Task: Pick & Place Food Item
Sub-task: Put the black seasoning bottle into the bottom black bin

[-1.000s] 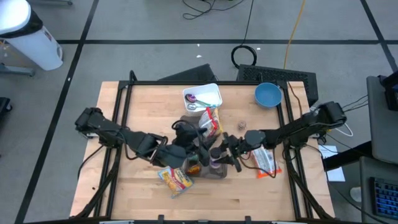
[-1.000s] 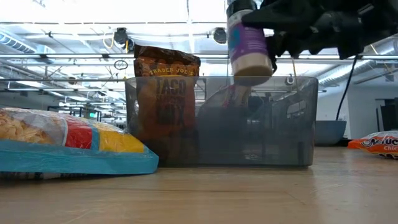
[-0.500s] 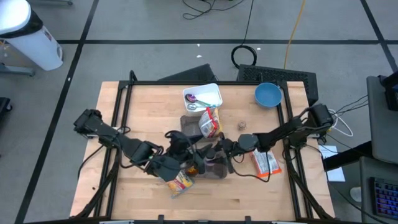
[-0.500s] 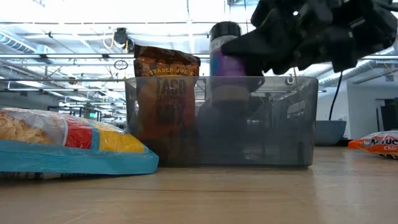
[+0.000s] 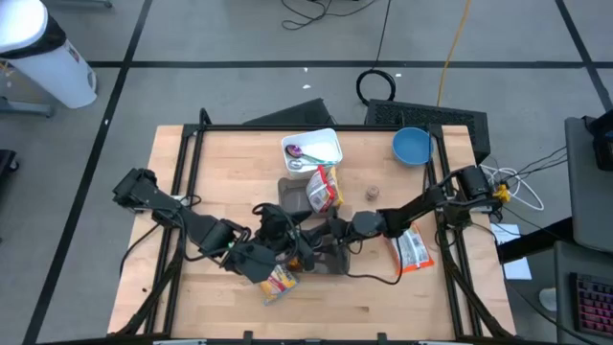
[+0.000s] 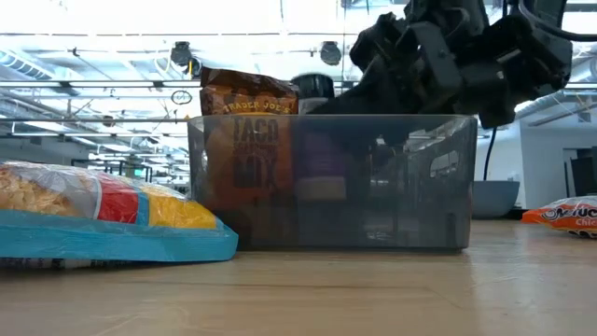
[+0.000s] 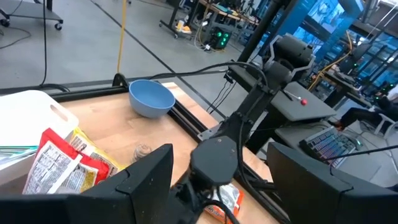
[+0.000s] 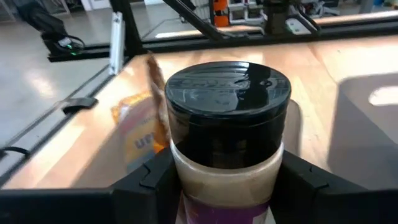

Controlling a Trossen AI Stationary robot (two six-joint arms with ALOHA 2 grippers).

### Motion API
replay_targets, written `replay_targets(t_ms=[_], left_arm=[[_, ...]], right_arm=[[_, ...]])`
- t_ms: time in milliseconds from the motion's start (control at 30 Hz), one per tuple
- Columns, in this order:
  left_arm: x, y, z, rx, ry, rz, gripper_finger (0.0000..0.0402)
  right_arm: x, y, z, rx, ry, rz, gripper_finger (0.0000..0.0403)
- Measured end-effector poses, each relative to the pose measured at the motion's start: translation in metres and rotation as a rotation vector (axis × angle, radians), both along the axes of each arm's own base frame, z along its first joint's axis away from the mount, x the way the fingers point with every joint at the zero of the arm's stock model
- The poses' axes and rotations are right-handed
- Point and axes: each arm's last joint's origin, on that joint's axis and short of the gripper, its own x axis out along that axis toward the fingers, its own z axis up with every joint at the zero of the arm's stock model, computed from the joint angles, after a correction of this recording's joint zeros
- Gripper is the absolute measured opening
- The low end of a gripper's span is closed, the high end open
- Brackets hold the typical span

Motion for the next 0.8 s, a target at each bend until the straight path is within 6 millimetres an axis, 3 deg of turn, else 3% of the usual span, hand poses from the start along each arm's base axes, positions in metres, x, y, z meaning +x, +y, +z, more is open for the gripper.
replay_targets(t_ms=[300,800], left_arm=[[0.0,0.0,-0.001,0.009,0.009,0.0,0.0266],[0.002,0.006,-0.002,0.017,0.023,0.02,0.0266]], right_arm=[[0.002,-0.014,-0.004,-0.017,0.037,-0.039,0.0174],[0.001,-0.015,-0.007,-0.046,0.066,-0.036,0.0188]])
